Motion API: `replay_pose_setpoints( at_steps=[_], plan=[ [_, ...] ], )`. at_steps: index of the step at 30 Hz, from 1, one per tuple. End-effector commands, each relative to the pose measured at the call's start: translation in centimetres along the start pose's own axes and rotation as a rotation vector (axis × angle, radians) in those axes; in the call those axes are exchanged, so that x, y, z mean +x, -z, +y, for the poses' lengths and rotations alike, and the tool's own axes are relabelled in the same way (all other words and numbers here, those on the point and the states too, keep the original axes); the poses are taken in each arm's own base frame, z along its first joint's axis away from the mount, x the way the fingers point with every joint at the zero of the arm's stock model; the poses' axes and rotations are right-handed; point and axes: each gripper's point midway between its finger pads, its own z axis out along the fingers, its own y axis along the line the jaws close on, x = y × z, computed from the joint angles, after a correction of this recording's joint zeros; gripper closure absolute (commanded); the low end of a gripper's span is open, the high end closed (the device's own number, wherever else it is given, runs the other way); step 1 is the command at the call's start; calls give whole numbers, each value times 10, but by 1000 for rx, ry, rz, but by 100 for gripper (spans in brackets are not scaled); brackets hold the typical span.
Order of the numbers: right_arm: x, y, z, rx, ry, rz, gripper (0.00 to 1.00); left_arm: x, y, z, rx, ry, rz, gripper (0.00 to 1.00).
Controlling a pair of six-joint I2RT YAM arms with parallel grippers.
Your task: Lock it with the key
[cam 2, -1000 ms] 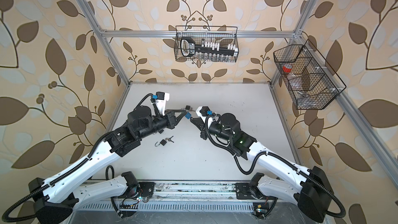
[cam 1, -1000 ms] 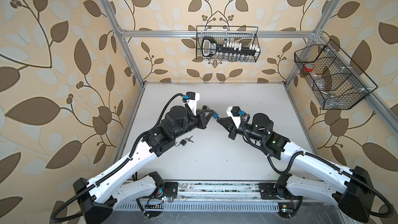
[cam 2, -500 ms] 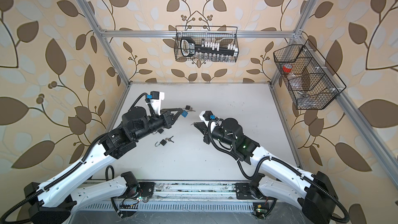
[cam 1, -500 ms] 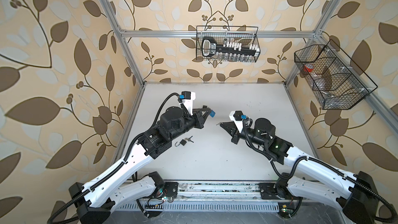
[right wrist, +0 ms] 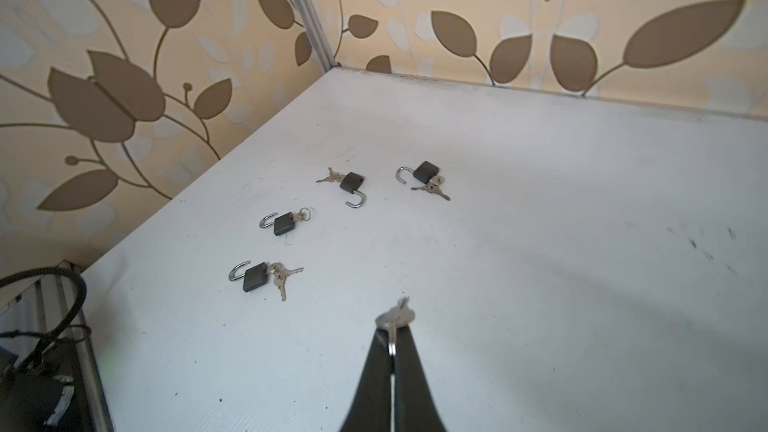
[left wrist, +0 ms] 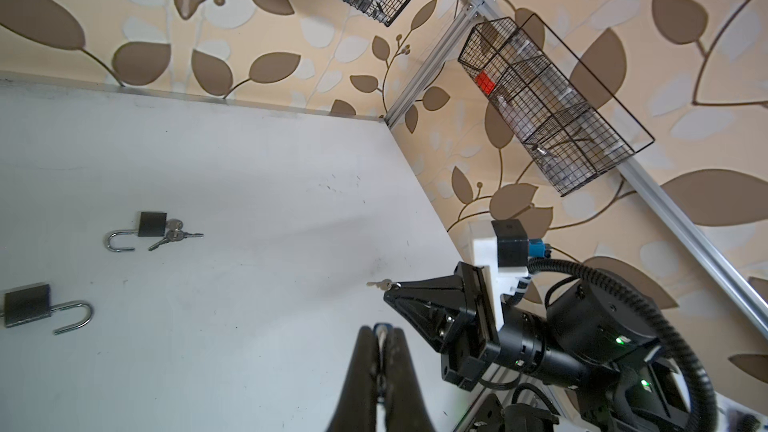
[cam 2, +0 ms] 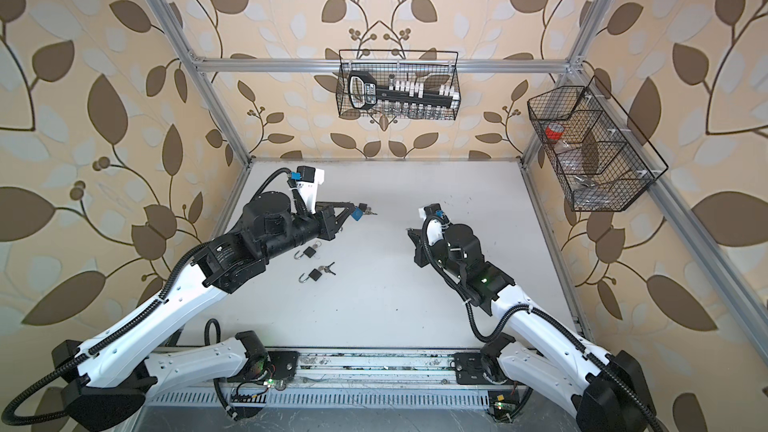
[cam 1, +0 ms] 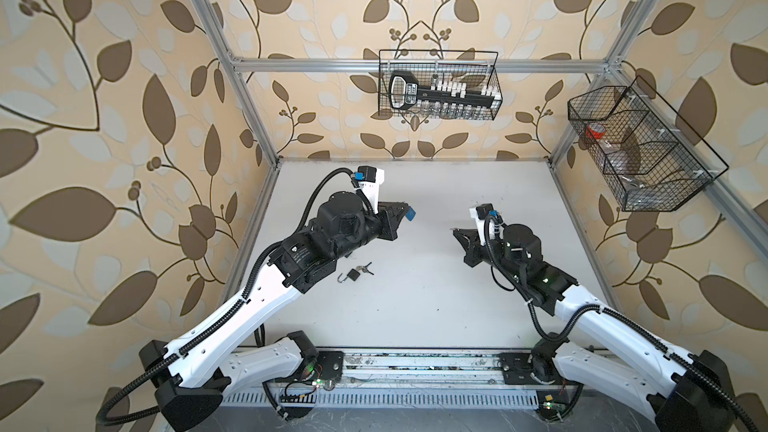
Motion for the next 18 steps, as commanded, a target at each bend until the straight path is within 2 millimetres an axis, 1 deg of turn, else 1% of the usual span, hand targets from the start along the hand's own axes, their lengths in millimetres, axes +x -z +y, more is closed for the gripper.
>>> replay_pose_setpoints(
  at_steps=[1,3,7,10,13,16,18],
  plan=[
    [35,-9,-34,110,-139,148,100,-6,5,16,-109,-30,3,100],
    [45,-13,-51,149,-190,208,100,0,-1,26,-143,-18,42,100],
    [54,-16,-84,207,-282,264,100,16,-17,45,-127,69,149,100],
    [64,-18,-101,234,-322,312,100,18,-24,57,-91,160,169,100],
    [75,-24,-108,230,-346,378,100,16,-25,62,-85,182,163,100],
    [87,-34,-113,216,-386,446,100,15,-27,60,-77,172,174,100],
    [90,-41,-115,210,-402,470,100,17,-27,58,-62,167,187,100]
  ],
)
